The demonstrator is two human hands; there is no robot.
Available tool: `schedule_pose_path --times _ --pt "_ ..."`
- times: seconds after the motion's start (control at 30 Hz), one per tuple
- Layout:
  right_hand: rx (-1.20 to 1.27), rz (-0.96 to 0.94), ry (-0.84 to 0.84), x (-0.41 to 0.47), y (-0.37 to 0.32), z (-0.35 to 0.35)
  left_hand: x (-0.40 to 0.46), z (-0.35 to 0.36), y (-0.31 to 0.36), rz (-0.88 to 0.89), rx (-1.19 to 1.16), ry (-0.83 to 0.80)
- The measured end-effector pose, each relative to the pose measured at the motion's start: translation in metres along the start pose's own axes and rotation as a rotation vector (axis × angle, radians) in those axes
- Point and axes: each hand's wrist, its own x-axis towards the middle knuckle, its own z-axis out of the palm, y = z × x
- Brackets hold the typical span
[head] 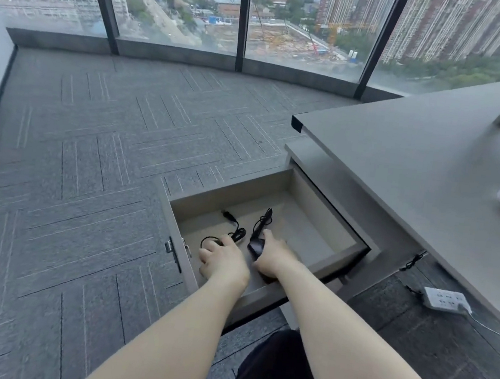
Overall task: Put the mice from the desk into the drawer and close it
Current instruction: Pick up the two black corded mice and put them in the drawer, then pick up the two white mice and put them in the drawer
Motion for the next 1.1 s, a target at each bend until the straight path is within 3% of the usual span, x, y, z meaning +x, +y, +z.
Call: schedule_pose_path --times 0.3,0.43,0.53,0.63,0.73,0.83,0.9,1.03,1.1 --pt "-0.161 -0.056 -0.030 -0.002 0.002 0.002 0.001 0.017 -0.010 -0.044 0.016 -0.187" --pt "-0.037 -0.098 0.115 -0.020 0.008 -0.024 -0.003 0.005 -0.010 -0.023 0.013 -0.213" --pt "0.094 -0.143 0.282 -0.048 0.022 -0.055 -0.014 -0.015 0.003 0.058 0.065 -0.137" --pt "0.235 -0.205 0.528 -0.087 0.043 -0.091 -0.042 -0.046 0.040 0.239 0.106 0.011" --pt "0.303 -0.229 0.838 -0.130 0.070 -0.133 -0.089 -0.068 0.094 0.578 -0.031 0.138" --pt "0.325 -0.137 1.052 -0.170 0.113 -0.172 -0.144 -0.070 0.149 0.960 -0.245 0.107" --pt "0.275 -0.034 1.124 -0.188 0.151 -0.189 -0.174 -0.062 0.183 1.111 -0.256 0.045" --pt "0.152 0.197 0.879 -0.193 0.228 -0.198 -0.194 -0.040 0.241 1.173 -0.194 -0.041" --pt "0.184 0.214 0.758 -0.189 0.253 -0.196 -0.191 -0.033 0.266 1.173 -0.159 -0.040"
